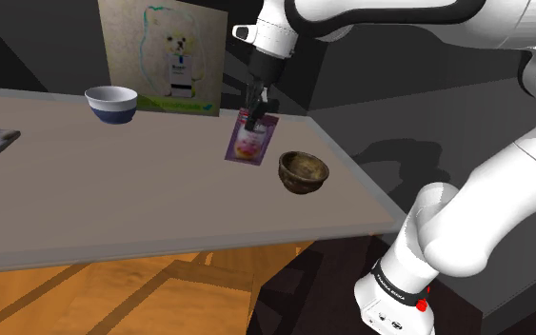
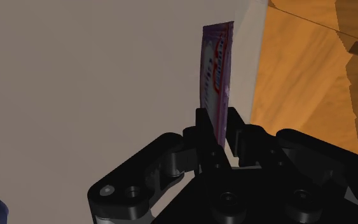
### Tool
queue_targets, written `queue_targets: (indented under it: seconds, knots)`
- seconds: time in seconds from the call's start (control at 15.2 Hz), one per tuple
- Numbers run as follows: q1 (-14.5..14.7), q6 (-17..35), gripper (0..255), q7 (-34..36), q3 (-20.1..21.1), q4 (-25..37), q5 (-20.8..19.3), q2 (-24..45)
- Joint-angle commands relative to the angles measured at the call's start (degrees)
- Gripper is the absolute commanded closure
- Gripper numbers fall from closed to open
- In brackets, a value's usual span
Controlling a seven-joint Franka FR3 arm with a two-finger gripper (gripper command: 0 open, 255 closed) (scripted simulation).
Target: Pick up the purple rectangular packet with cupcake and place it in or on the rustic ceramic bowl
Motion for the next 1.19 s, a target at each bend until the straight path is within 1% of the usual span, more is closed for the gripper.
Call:
queue_targets:
  seconds: [0.0,0.53,0.79,1.12]
  knots:
    - [-0.8,-1.0,255,-2.3,-1.6,-1.3,-0.2,-2.1]
    - [-4.7,-5.3,255,-12.4,-8.9,-3.5,-2.2,-7.8]
    - [-6.6,-7.5,255,-17.5,-12.8,-3.0,-3.6,-9.2]
    - [-8.9,-10.2,255,-24.2,-17.9,-0.9,-5.4,-9.6]
